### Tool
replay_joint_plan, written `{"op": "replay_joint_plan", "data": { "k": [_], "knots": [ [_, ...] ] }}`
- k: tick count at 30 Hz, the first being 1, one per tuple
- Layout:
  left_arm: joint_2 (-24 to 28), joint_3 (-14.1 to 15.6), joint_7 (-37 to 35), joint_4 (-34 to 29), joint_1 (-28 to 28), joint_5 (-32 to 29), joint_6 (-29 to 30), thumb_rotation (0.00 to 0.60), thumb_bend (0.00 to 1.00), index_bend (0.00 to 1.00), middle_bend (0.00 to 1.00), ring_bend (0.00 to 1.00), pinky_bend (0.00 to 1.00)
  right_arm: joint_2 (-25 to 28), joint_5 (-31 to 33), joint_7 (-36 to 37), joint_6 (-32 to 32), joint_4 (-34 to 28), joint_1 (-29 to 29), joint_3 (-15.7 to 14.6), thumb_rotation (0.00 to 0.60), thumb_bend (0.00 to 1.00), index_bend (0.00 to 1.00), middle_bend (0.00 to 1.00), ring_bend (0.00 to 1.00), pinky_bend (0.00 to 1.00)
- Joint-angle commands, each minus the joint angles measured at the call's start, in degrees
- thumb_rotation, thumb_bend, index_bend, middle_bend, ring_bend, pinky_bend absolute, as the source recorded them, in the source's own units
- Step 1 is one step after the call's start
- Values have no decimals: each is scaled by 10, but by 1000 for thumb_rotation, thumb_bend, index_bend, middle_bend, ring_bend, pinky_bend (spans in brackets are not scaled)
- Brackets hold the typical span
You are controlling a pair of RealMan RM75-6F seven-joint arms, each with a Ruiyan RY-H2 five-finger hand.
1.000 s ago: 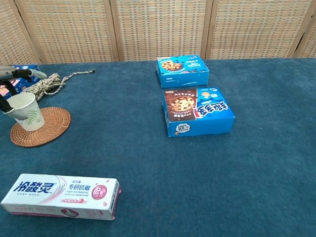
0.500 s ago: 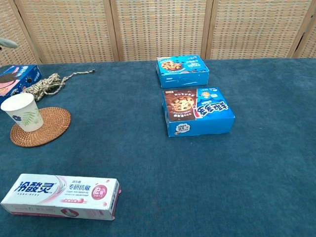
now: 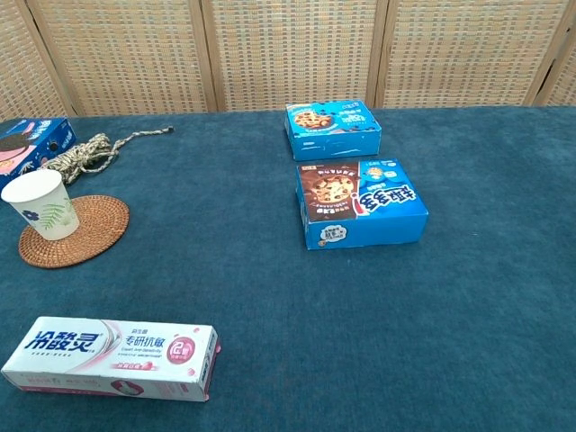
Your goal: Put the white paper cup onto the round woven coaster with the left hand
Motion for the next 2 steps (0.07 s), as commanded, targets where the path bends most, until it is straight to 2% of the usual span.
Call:
{"op": "replay_joint_plan", "data": {
  "k": [1,2],
  "knots": [
    [15,16,14,-25,24,7,25,600,0,0,0,0,0,2,-2,10,1,0,-1,0,600,0,36,0,0,0],
    [15,17,15,-26,28,9,29,600,0,0,0,0,0,3,-3,12,1,1,-1,0,600,0,36,0,0,0]
  ]
}}
